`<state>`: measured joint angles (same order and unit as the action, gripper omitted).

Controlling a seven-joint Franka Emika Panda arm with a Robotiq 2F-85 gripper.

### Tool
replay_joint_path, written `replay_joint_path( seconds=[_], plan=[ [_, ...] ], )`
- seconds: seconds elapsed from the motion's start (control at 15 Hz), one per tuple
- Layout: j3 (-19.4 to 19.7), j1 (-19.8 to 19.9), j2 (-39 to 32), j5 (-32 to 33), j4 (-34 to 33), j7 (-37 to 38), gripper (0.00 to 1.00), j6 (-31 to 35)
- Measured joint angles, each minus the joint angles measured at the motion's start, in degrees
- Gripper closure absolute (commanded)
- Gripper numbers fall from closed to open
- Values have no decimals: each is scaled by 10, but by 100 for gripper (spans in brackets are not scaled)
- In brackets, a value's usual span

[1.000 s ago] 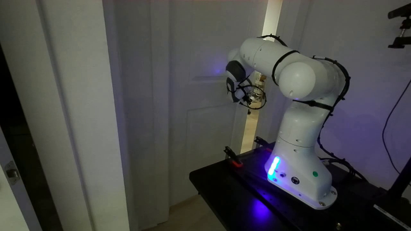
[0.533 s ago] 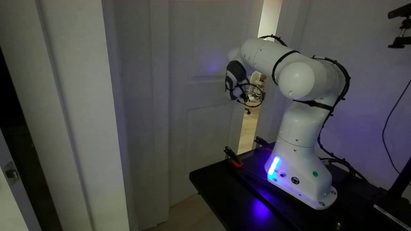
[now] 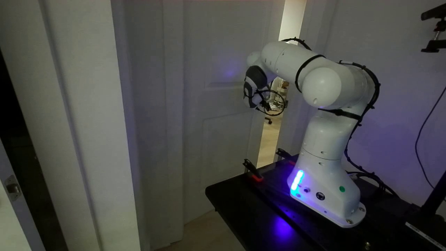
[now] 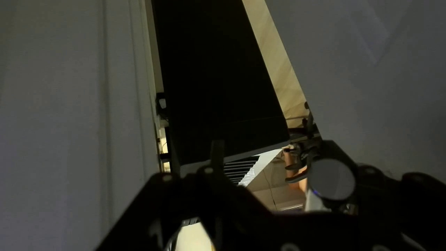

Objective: Open the door

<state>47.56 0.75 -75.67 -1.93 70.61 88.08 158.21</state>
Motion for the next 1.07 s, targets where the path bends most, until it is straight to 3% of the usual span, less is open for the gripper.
replay_joint_path(
  seconds=[1.07],
  plan=[
    [-22,-14,82,-31,23,0,0,1]
  ],
)
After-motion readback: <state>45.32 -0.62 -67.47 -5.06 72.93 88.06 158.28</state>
